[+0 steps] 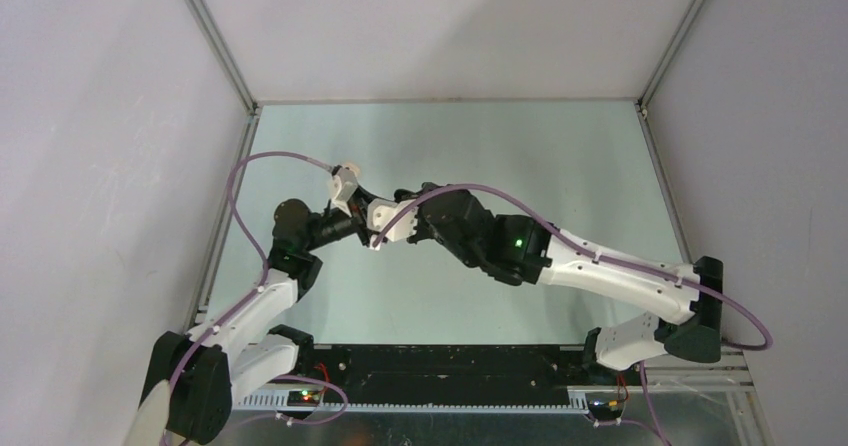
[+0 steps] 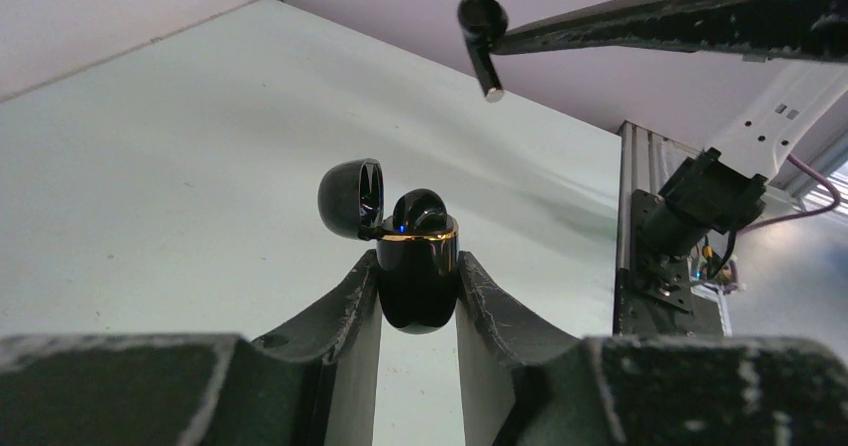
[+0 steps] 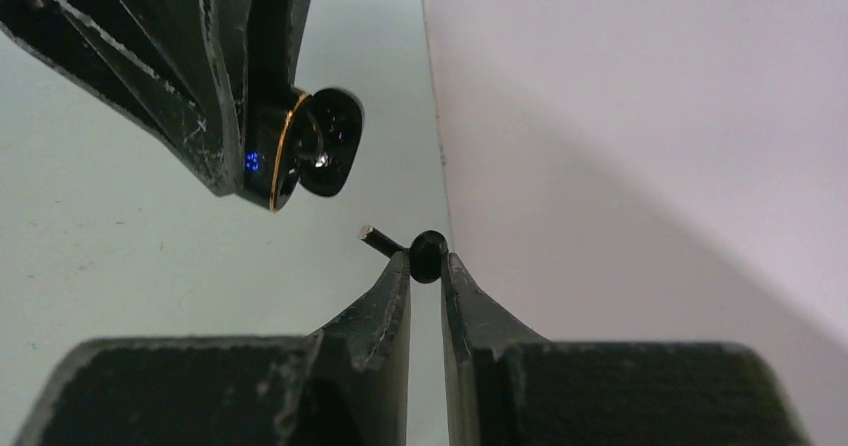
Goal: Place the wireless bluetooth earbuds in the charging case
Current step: Place the earbud at the center of the board.
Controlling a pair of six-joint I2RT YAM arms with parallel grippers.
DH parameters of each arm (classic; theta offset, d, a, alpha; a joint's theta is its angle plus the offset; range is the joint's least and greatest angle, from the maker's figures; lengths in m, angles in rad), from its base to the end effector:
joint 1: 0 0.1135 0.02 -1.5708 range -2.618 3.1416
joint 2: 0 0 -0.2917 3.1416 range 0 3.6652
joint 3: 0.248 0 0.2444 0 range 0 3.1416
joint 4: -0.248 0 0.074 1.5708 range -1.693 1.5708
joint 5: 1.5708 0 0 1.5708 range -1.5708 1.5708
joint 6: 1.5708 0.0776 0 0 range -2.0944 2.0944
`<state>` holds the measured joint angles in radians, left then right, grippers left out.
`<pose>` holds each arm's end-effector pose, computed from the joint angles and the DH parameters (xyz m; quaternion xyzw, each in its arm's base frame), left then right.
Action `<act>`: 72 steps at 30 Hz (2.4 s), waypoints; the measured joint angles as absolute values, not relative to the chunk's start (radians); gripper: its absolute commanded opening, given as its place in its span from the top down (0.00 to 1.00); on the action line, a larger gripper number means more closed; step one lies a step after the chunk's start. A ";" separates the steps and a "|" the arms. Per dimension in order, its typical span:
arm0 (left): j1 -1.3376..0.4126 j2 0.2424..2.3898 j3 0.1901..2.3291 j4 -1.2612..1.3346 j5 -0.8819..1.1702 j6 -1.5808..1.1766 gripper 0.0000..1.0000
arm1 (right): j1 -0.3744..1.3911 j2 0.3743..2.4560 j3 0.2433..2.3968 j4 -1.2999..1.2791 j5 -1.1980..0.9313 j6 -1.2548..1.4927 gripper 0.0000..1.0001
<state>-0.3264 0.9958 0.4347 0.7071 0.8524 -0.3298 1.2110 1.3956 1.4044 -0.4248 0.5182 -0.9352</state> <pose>0.1874 -0.1251 0.3012 0.3119 0.5957 -0.4779 0.5653 0.1539 0.2999 0.4057 -0.6449 0.5095 -0.1401 0.5521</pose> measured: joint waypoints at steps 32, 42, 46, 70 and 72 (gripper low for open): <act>-0.323 0.978 0.533 0.476 0.925 -0.194 1.00 | 0.667 1.440 1.352 -0.597 0.114 -0.753 0.69; -0.315 0.954 0.595 0.319 0.949 -0.052 1.00 | 0.613 1.368 1.099 -0.772 -0.080 -0.755 0.65; -0.315 0.935 0.564 0.345 0.952 -0.053 1.00 | 0.587 1.424 1.032 -0.774 -0.098 -0.730 0.56; -0.316 0.928 0.519 0.490 0.955 -0.116 1.00 | 0.654 1.514 0.841 -0.563 -0.157 -0.806 0.38; -0.316 0.928 0.519 0.492 0.955 -0.116 1.00 | 0.654 1.535 0.841 -0.537 -0.123 -0.796 0.36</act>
